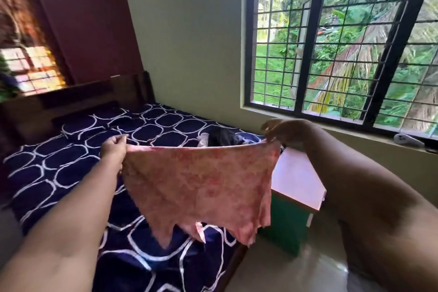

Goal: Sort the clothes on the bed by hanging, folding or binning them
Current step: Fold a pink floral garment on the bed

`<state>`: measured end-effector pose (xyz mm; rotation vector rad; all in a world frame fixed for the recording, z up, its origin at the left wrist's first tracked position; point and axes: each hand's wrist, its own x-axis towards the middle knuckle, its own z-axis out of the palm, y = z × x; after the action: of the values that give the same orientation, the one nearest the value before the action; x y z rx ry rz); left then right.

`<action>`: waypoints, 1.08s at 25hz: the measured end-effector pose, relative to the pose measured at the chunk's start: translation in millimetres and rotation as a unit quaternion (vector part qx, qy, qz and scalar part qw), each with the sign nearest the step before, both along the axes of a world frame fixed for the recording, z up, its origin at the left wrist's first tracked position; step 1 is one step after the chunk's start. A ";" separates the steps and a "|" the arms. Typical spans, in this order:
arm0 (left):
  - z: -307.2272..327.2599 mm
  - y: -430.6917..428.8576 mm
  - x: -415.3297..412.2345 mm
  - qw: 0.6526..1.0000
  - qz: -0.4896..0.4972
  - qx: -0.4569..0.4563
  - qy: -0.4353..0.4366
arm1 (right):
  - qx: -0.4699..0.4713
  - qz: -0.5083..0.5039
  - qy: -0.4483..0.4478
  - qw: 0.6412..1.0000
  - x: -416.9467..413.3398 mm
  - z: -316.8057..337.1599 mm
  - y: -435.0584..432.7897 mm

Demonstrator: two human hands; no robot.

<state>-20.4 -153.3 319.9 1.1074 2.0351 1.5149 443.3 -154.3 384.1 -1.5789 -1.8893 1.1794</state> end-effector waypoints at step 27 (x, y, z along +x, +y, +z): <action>52.3 -57.6 -116.6 0.962 0.196 0.191 -0.003 | 0.466 -0.037 0.097 0.878 -234.2 33.0 147.1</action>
<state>-136.9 -210.9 372.1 0.8493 2.1012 2.1752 209.1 -7.2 417.1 -0.9243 -1.7974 0.2457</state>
